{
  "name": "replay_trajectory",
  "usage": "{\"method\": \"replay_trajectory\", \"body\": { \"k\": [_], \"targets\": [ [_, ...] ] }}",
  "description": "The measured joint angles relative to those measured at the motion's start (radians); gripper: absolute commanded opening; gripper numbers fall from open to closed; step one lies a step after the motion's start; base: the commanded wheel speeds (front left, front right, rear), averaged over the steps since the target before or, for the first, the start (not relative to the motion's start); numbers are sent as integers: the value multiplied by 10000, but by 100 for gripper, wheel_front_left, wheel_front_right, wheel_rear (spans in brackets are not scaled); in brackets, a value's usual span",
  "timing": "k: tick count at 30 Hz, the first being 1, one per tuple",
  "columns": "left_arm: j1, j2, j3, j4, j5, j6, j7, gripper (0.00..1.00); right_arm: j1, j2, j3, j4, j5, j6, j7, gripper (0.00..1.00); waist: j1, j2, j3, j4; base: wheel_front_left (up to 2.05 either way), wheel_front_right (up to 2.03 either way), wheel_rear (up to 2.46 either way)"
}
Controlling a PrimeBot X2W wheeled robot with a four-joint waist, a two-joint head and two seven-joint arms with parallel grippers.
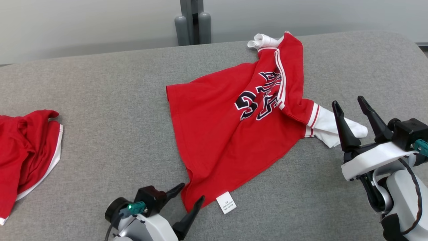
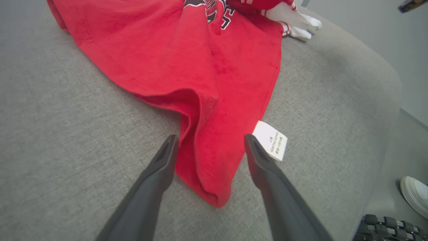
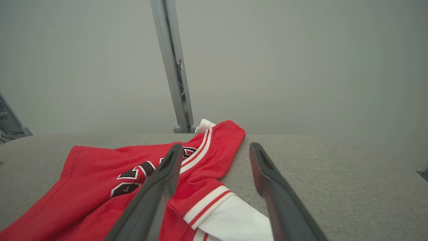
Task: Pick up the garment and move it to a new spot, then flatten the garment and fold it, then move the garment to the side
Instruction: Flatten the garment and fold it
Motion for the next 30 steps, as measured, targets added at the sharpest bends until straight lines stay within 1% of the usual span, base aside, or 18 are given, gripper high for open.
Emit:
{"method": "replay_trajectory", "body": {
  "k": [5,8,14,15,16,20,24,30],
  "targets": [
    [-371,230,-102,236,-73,31,86,100,-78,46,-117,-6,-50,-2,0,100,0,0,154,-90,0,0,0],
    [-565,140,-86,535,-29,247,111,100,-126,81,-125,-19,-61,-2,2,100,0,0,230,-141,0,0,0],
    [-860,-73,-372,1041,-6,203,385,100,-173,121,-111,-50,-96,-2,2,100,0,0,357,-227,0,0,0],
    [-926,-75,-410,1074,-44,174,435,47,-175,127,-107,-50,-109,-2,0,100,1,0,368,-240,0,0,0],
    [-975,-81,-431,1093,-54,163,431,0,-176,140,-102,-50,-123,-2,2,100,0,0,379,-253,0,0,0],
    [-1110,-77,-393,1189,-115,153,221,0,-178,161,-98,8,-151,-2,0,100,0,0,365,-270,0,0,0],
    [-1261,33,-104,1208,-148,276,-134,0,-173,153,-134,148,-153,-2,0,100,0,-1,239,-241,0,0,0],
    [-1575,472,485,1087,-320,531,-533,0,-154,163,-196,518,-213,-2,2,100,0,0,-58,-151,0,0,0]
  ]
}}
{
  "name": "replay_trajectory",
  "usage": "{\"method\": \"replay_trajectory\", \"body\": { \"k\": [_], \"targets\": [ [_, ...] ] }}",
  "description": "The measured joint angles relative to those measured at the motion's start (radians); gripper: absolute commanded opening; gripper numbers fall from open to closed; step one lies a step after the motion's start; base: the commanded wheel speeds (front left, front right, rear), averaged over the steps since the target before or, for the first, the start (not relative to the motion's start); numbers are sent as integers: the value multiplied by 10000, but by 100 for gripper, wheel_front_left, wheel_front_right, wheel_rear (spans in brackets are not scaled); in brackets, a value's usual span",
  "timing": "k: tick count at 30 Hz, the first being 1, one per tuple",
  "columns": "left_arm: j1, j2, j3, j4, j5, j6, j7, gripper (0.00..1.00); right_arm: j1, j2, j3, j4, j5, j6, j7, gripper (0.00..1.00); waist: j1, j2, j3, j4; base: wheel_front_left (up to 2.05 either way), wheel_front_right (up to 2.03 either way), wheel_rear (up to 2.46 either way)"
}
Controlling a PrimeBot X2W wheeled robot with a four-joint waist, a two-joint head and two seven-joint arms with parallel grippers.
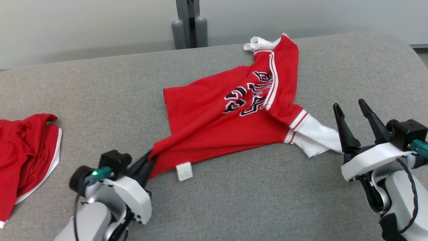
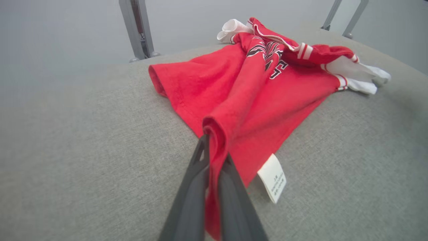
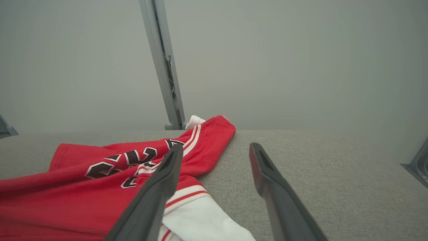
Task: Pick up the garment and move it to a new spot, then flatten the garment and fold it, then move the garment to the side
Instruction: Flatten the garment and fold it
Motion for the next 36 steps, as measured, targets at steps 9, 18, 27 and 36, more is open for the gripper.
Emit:
{"method": "replay_trajectory", "body": {
  "k": [9,18,27,36],
  "targets": [
    [-94,652,545,-213,-382,284,236,0,-1,301,-67,688,-242,0,-2,100,0,0,-248,104,0,0,0],
    [331,395,224,-174,-516,587,844,100,-28,458,-31,980,-401,0,-2,100,0,0,-294,169,0,0,0],
    [254,52,1340,-1193,-872,1145,-1110,100,-50,491,90,159,-585,0,-2,100,0,0,-438,351,0,0,0],
    [609,-755,2451,-1755,299,2119,-1801,100,-129,640,934,401,-1118,0,0,100,0,0,-328,836,0,0,0]
  ]
}}
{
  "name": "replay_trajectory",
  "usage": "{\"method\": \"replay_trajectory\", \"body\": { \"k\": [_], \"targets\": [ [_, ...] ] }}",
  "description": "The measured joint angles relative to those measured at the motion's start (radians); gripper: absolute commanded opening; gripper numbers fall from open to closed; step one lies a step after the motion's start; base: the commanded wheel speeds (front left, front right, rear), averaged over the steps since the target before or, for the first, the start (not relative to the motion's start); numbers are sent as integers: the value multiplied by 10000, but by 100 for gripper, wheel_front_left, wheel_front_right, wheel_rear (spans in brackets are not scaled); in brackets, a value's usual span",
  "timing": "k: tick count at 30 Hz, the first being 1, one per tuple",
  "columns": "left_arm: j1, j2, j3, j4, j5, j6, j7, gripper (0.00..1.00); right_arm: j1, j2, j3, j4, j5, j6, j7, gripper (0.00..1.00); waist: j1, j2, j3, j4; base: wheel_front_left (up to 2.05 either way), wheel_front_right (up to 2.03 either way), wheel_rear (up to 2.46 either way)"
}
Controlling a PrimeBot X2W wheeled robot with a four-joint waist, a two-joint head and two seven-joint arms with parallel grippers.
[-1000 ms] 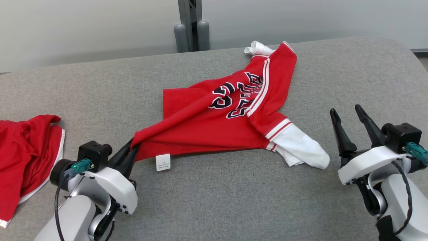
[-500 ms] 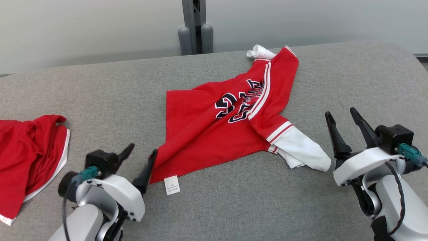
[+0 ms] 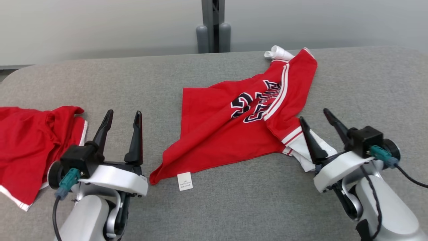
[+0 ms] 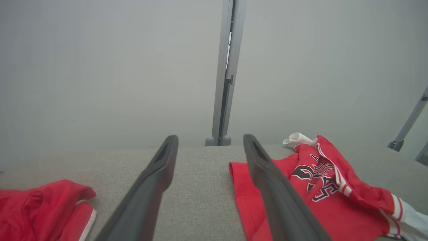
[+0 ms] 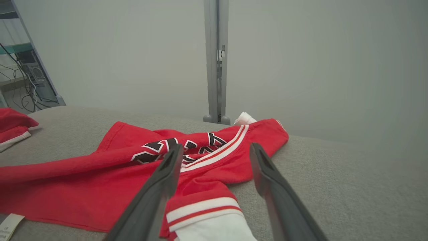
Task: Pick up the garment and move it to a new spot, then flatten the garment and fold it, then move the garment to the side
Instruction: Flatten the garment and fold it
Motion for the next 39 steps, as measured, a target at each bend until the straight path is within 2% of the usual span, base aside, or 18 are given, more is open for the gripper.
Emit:
{"method": "replay_trajectory", "body": {
  "k": [3,10,18,26,27,28,29,39],
  "targets": [
    [367,-548,412,-194,441,-155,-2,100,-324,35,372,385,-416,2,4,100,0,0,129,215,0,0,0],
    [753,-1432,1005,-81,1302,-953,-2,100,-1109,199,453,1553,-1212,2,257,100,0,0,413,861,0,0,0],
    [799,-1847,1580,59,1705,-1524,-2,100,-1647,443,-176,2738,-2368,2,872,100,0,0,638,1448,0,0,0],
    [796,-2002,1812,123,1912,-1789,-2,100,-1979,809,-1202,3511,-3402,2,1544,100,0,0,839,1775,0,0,0],
    [796,-2002,1812,125,1904,-1797,-2,100,-1992,844,-1319,3572,-3469,2,1616,56,0,0,871,1786,0,0,0],
    [796,-2002,1801,125,1848,-1797,-2,100,-2005,853,-1404,3638,-3522,2,1662,2,0,0,899,1795,0,0,0],
    [795,-2004,1783,119,1797,-1795,-2,100,-2016,863,-1465,3685,-3584,2,1678,0,0,0,924,1798,0,0,0],
    [662,-2013,1858,113,1718,-1726,-2,100,-2143,1112,-2086,3358,-3530,2,1252,0,0,0,986,1406,0,0,0]
  ]
}}
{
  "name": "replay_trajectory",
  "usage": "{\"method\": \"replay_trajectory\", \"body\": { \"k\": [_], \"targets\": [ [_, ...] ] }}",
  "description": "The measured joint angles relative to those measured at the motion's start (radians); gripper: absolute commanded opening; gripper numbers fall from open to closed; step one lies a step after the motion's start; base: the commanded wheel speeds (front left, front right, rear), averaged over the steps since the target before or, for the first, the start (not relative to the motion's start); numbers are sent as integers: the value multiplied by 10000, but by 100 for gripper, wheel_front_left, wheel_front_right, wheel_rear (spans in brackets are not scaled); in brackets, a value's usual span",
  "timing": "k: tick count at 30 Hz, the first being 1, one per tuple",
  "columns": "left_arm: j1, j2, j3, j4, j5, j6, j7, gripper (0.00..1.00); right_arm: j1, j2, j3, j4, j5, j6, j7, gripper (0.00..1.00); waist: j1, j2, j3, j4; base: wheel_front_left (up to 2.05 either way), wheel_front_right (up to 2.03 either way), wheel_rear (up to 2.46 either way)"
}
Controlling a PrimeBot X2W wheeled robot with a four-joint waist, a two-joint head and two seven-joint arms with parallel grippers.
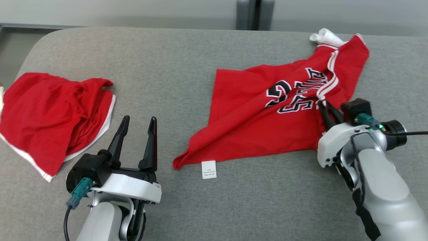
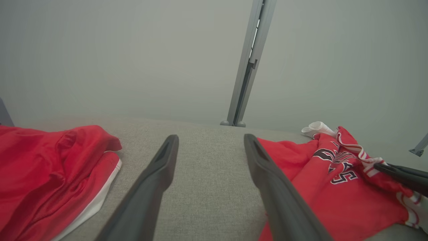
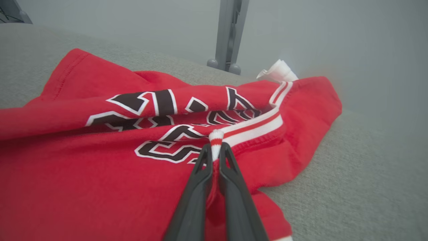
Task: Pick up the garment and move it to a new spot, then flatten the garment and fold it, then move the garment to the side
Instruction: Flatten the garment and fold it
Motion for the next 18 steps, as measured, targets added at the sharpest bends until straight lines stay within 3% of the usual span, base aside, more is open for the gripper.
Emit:
{"method": "replay_trajectory", "body": {
  "k": [6,13,18],
  "targets": [
    [-2,-2,111,4,182,-50,0,100,1,-173,-508,-667,1085,0,79,0,0,0,-104,-551,0,0,0],
    [-68,-2,138,19,305,-117,0,100,196,-1400,-1275,-1494,2226,0,920,0,0,0,-101,-1117,0,0,0],
    [-228,-8,119,8,391,-159,0,100,431,-2107,-1808,-1402,2926,0,1653,0,0,0,130,-1184,0,0,0]
  ]
}}
